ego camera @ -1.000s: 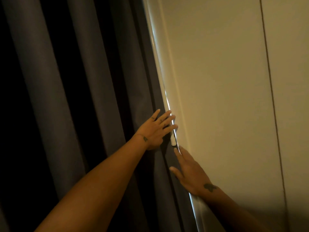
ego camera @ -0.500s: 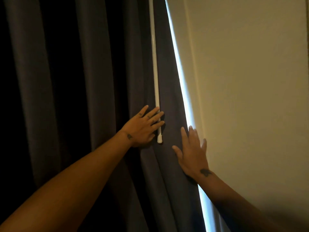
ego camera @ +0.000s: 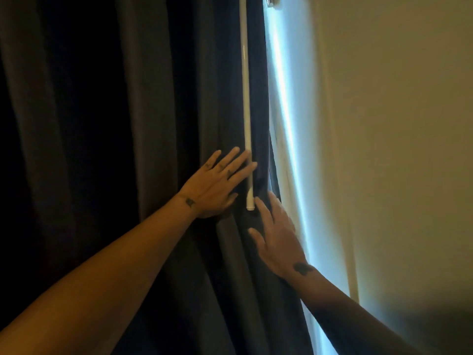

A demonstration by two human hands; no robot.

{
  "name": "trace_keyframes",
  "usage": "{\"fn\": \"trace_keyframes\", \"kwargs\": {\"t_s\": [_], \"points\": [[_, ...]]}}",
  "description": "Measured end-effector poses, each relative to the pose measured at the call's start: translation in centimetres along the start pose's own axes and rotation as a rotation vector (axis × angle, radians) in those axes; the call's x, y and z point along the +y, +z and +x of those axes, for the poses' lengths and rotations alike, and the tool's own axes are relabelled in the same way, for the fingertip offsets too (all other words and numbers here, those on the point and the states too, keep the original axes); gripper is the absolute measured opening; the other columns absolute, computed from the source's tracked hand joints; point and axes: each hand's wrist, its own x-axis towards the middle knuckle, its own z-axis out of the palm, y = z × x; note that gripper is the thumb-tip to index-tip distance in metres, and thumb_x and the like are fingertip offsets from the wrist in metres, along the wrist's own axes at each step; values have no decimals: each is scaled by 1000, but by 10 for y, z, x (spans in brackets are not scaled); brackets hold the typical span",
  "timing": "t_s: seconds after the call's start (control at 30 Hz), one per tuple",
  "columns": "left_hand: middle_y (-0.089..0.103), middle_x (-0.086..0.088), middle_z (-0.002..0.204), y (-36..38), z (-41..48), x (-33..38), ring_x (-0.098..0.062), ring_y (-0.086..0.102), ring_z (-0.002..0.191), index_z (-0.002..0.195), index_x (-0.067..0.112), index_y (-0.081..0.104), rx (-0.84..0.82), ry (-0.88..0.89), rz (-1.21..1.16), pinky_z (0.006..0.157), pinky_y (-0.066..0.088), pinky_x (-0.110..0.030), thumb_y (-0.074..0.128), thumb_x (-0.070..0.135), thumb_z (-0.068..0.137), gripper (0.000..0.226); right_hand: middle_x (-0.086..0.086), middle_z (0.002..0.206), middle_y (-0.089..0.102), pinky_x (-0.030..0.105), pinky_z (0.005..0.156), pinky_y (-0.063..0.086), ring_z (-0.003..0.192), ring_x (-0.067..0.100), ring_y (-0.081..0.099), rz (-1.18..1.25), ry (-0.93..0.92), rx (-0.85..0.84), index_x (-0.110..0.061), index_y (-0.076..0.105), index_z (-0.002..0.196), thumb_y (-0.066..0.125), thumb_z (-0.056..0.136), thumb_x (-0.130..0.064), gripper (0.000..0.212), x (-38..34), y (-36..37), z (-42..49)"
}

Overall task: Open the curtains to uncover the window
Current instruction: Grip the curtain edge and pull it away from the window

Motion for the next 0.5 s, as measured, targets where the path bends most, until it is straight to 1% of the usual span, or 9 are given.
{"fn": "trace_keyframes", "kwargs": {"t_s": [0.07, 0.1, 0.17, 0.2, 0.27, 0.3, 0.4, 0.47, 0.5], "points": [[37, -19, 149, 4, 3, -3, -35, 34, 136, 145, 12, 23, 51, -10, -55, 107, 31, -50, 39, 34, 81, 70, 15, 154, 11, 54, 111, 24, 139, 35, 17, 24, -60, -38, -22, 20, 140, 15, 83, -67, 72, 2, 7, 1], [36, -20, 149, 5, 6, -4, -35, 32, 136, 144, 12, 21, 74, -7, -76, 107, 29, -49, 36, 31, 80, 69, 13, 154, 5, 54, 112, 23, 140, 35, 14, 38, -72, -53, -24, 18, 140, 17, 82, -67, 73, 3, 11, 2], [36, -22, 149, 6, 11, -4, -33, 26, 136, 144, 12, 21, 113, 2, -96, 107, 23, -48, 35, 26, 82, 65, 5, 151, -8, 54, 113, 20, 141, 31, 4, 75, -91, -85, -25, 16, 141, 28, 83, -58, 67, 4, 18, 4], [36, -22, 148, 5, 13, -4, -33, 24, 136, 144, 14, 22, 114, 6, -86, 107, 21, -48, 36, 25, 83, 63, 3, 149, -9, 57, 112, 20, 141, 29, 2, 89, -107, -85, -25, 17, 141, 29, 82, -54, 66, 5, 21, 5], [38, -21, 148, 4, 21, -6, -33, 27, 136, 143, 16, 29, 74, 41, -20, 107, 20, -48, 35, 27, 86, 58, 7, 152, -3, 63, 106, 28, 139, 31, 7, 100, -137, -77, -23, 20, 139, 31, 82, -49, 64, 6, 29, 7], [40, -20, 147, 2, 26, -7, -34, 31, 136, 142, 16, 37, 45, 81, 28, 107, 21, -48, 35, 29, 88, 55, 11, 153, 1, 64, 102, 33, 139, 34, 12, 79, -155, -74, -22, 23, 137, 32, 83, -48, 61, 6, 33, 8], [48, -17, 142, -9, 47, -11, -35, 39, 134, 127, 17, 60, -89, 196, 183, 113, 18, -49, 30, 36, 90, 51, 12, 149, 12, 59, 95, 43, 137, 36, 15, 12, -196, -83, -19, 29, 135, 32, 83, -45, 58, 3, 42, 12], [49, -14, 142, -21, 62, -11, -33, 36, 136, 123, 21, 63, -140, 221, 298, 114, 9, -50, 30, 40, 93, 49, 15, 149, 14, 58, 96, 43, 137, 36, 14, 9, -227, -69, -18, 28, 134, 34, 82, -43, 58, 1, 48, 13], [47, -12, 144, -25, 68, -11, -32, 31, 139, 126, 23, 61, -179, 229, 364, 114, 3, -52, 31, 42, 95, 47, 14, 150, 10, 59, 98, 39, 137, 37, 11, 36, -247, -69, -18, 25, 135, 37, 84, -42, 58, 0, 51, 13]]}}
